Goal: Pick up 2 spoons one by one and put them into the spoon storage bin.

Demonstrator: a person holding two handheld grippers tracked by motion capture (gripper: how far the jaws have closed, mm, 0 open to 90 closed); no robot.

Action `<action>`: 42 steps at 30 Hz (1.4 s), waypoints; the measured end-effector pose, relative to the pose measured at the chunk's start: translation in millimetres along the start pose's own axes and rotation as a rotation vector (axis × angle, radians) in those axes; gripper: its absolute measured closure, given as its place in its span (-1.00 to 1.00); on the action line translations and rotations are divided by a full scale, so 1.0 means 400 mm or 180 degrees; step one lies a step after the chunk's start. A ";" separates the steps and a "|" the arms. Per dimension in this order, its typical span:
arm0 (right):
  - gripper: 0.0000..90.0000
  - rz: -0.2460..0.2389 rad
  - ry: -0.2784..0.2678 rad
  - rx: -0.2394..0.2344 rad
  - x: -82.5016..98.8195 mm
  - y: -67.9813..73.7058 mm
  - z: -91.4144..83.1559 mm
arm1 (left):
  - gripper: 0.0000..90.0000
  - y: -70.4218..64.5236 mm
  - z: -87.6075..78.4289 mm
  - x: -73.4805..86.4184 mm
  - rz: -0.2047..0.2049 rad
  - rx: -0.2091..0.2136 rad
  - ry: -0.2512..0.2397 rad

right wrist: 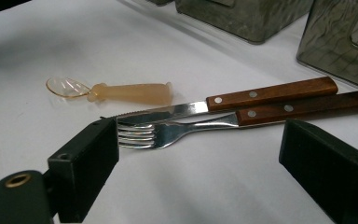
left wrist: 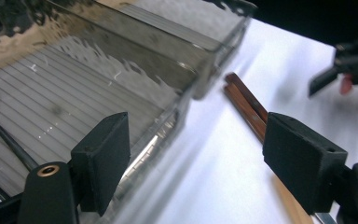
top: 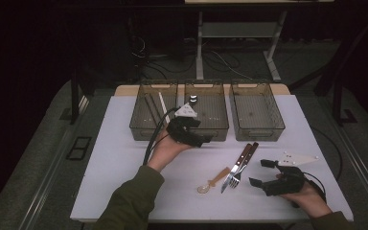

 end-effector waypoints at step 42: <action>-0.74 -0.0064 0.0065 0.0027 0.005 0.004 0.001 | 0.65 -0.183 0.002 0.238 0.0013 0.0543 0.0510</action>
Point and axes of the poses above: each handheld gripper's, and its own axes: z roughly forward along the jaws, x roughly out of its underside, y roughly to its left, the point moved 5 cm from there along z, roughly forward along the jaws, and after that the axes turned 9 degrees about -z, right-handed, at the moved point
